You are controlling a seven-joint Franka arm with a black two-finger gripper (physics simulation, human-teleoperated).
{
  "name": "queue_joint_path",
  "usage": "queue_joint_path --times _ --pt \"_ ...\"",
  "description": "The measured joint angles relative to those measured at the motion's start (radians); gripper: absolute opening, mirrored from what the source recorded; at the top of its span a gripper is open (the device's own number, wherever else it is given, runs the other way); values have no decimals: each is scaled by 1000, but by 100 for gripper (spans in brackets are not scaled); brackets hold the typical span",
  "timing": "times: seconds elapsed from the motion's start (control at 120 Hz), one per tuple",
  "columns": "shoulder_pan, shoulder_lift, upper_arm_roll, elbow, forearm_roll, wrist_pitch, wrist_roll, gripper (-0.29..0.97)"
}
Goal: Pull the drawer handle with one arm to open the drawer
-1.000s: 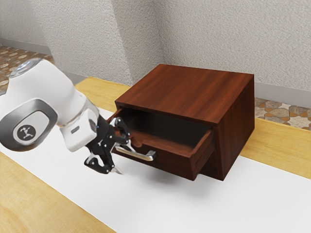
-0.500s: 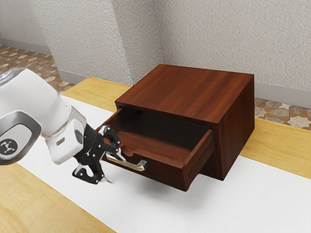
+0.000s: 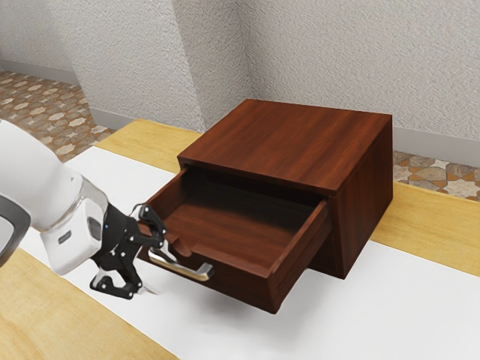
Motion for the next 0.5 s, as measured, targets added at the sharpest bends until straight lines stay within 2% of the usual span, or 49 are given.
queue_joint_path --times 0.142,0.35,0.358,0.433,0.5 --pt "17 -14 -16 -14 0 -6 -7 36" --pt "38 -45 -33 -30 2 -14 -20 30" --pt "43 -47 -42 -25 2 -15 -20 28" --pt "101 -80 -226 70 -12 -49 -28 41" --pt "118 -87 -382 177 -37 -160 -94 49"
